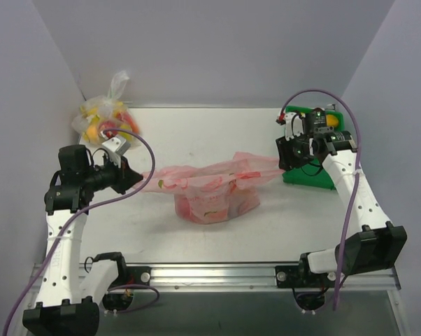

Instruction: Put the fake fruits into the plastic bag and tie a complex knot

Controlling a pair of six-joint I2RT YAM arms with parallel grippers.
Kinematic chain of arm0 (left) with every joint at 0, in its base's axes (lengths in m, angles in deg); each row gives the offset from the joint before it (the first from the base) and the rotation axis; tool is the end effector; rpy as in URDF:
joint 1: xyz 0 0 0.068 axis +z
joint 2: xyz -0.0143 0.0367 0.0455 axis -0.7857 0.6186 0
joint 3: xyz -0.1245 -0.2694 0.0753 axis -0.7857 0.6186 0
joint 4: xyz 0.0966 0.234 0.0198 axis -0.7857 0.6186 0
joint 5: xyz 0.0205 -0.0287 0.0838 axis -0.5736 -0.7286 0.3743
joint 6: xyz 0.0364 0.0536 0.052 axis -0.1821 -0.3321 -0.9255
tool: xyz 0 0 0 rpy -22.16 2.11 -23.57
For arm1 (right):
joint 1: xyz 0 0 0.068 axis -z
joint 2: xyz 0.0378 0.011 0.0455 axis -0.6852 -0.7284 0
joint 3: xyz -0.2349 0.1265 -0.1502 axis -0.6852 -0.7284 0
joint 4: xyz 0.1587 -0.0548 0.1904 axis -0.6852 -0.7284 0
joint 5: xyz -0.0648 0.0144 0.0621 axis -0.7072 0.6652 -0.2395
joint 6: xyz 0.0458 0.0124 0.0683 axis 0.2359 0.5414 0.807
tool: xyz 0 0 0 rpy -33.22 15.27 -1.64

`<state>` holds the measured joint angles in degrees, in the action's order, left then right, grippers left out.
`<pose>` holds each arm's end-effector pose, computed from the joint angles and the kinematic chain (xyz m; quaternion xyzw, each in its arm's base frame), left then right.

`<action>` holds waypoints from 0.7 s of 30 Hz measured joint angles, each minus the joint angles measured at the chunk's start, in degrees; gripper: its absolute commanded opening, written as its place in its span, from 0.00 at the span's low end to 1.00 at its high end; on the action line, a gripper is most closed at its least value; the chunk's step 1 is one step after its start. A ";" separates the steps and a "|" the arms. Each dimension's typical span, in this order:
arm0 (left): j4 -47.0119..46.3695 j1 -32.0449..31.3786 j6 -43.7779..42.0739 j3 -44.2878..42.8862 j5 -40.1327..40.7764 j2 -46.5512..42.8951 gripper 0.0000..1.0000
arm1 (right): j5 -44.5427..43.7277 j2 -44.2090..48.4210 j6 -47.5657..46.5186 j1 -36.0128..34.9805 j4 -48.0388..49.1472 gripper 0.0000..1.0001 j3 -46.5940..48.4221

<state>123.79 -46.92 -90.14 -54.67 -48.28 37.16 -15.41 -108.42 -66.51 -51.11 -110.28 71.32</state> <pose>0.1642 -0.0371 0.3623 0.2353 0.8153 -0.2694 0.4553 0.2936 0.0637 0.3666 -0.2498 0.8743 0.1183 0.3991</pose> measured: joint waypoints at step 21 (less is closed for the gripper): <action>0.96 -10.51 -9.16 -9.92 1.44 10.10 0.63 | 4.13 7.89 -6.45 -2.45 -1.57 0.00 0.02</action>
<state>124.75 -57.44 -99.30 -64.60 -46.84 47.26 -11.27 -100.53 -72.96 -53.55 -111.85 71.34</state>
